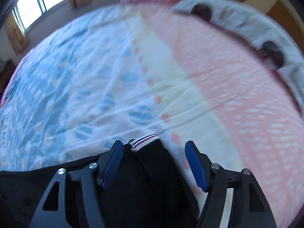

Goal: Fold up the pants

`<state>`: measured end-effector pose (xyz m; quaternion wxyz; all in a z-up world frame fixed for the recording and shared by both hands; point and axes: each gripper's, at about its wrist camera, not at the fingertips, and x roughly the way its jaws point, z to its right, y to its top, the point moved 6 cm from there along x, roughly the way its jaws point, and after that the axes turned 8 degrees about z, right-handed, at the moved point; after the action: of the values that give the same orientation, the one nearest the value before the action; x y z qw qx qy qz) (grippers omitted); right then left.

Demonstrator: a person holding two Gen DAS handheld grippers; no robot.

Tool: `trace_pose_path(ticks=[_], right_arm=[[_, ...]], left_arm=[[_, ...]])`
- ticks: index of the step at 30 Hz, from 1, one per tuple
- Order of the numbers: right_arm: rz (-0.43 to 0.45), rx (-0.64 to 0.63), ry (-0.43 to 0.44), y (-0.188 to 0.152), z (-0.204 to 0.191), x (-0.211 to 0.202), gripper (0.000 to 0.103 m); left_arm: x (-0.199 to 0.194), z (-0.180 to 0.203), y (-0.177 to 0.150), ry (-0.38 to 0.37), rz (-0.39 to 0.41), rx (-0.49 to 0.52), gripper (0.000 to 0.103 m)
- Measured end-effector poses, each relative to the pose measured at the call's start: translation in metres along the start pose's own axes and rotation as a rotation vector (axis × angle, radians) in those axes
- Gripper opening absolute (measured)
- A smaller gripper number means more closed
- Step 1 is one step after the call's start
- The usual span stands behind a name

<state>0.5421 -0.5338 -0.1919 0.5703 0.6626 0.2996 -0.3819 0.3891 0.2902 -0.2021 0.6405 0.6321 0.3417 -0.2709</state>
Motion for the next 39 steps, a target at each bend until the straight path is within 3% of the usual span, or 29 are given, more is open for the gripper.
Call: trace_pose_path(ticks=[2, 3, 4, 5, 6, 10, 15, 20, 25, 29, 34, 39], right_arm=[[0.014, -0.066, -0.003, 0.002, -0.007, 0.000, 0.051], [0.015, -0.060, 0.027, 0.003, -0.010, -0.002, 0.030], [0.019, -0.048, 0.030, 0.003, -0.009, -0.005, 0.025], [0.028, -0.048, 0.032, 0.003, -0.009, -0.010, 0.013], [0.042, -0.054, 0.037, 0.004, -0.010, -0.016, 0.010], [0.143, -0.038, 0.090, 0.003, -0.007, -0.070, 0.010], [0.255, -0.073, 0.142, -0.018, -0.001, -0.154, 0.010], [0.361, -0.100, 0.190, -0.063, 0.013, -0.242, 0.010], [0.404, -0.108, 0.201, -0.127, 0.034, -0.293, 0.010], [0.372, -0.097, 0.190, -0.186, 0.056, -0.299, 0.010], [0.293, 0.009, 0.191, -0.257, 0.087, -0.279, 0.009], [0.236, 0.061, 0.179, -0.289, 0.101, -0.259, 0.010]], left_arm=[[0.000, 0.001, 0.000, 0.002, 0.001, 0.006, 0.036], [-0.001, 0.002, 0.001, 0.008, 0.004, 0.015, 0.033], [-0.002, 0.004, 0.002, 0.012, 0.007, 0.026, 0.030], [-0.005, 0.005, 0.003, 0.011, 0.013, 0.026, 0.028], [-0.008, 0.004, 0.004, 0.007, 0.017, 0.015, 0.027], [-0.031, -0.001, 0.010, -0.023, 0.075, -0.020, 0.027], [-0.094, -0.004, 0.016, -0.090, 0.209, -0.057, 0.027], [-0.153, -0.006, 0.000, -0.137, 0.308, -0.072, 0.027], [-0.193, -0.012, -0.046, -0.184, 0.354, -0.098, 0.027], [-0.200, -0.017, -0.098, -0.204, 0.337, -0.124, 0.027], [-0.192, -0.022, -0.153, -0.216, 0.300, -0.153, 0.027], [-0.186, -0.020, -0.183, -0.218, 0.302, -0.135, 0.028]])
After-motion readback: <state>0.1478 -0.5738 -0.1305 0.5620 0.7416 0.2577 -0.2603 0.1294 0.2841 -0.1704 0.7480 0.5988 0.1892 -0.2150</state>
